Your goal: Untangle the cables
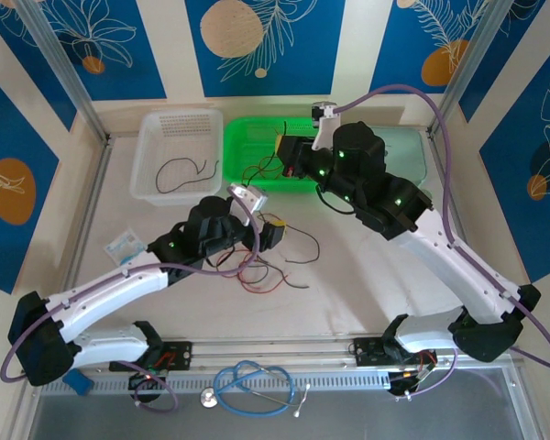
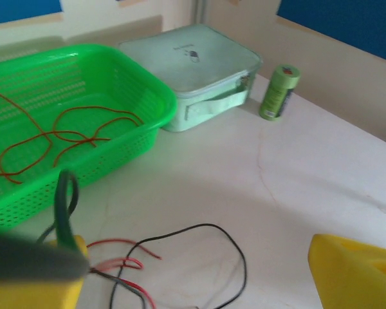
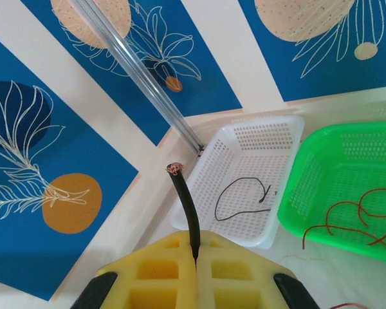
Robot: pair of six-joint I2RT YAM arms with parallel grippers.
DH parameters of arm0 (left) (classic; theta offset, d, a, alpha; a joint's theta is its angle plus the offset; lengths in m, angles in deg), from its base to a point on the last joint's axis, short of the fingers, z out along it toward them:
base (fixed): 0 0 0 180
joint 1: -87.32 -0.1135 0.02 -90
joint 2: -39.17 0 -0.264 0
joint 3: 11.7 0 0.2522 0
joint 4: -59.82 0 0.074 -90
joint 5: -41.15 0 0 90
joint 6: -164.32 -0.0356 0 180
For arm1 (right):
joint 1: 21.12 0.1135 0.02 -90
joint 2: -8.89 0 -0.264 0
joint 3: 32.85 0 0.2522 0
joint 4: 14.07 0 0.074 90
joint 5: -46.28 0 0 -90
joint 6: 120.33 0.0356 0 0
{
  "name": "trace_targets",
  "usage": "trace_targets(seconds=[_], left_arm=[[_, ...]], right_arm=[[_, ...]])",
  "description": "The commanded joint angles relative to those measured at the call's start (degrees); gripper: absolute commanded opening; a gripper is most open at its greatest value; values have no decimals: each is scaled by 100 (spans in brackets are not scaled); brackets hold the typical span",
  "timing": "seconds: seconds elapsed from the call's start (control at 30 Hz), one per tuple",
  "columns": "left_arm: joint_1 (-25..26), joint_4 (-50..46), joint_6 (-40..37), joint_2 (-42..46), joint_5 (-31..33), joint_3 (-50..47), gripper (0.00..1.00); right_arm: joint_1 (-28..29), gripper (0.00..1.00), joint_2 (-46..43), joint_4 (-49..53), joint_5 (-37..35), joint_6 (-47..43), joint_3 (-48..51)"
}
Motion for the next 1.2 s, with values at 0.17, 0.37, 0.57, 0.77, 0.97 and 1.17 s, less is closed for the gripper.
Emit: trace_targets(seconds=[0.17, 0.37, 0.57, 0.77, 0.97, 1.17], left_arm=[[64, 24, 128, 1001, 1538, -755, 88], [65, -502, 125, 1976, 409, -725, 89], [64, -1399, 349, 2770, -174, -406, 93], [64, -1574, 135, 2599, -289, 370, 100], [56, -1940, -156, 1556, -688, 1682, 100], [47, -2416, -478, 978, 190, 2238, 97]], right_arm=[[139, 0, -83, 197, 7, 245, -946], [171, 0, 44, 550, 120, 183, -1338], [186, 0, 160, 267, 394, 0, -1074], [180, 0, 481, 279, 898, -453, -1249], [178, 0, 494, 127, 1274, -773, -998], [180, 0, 335, -148, 1568, -673, -652]])
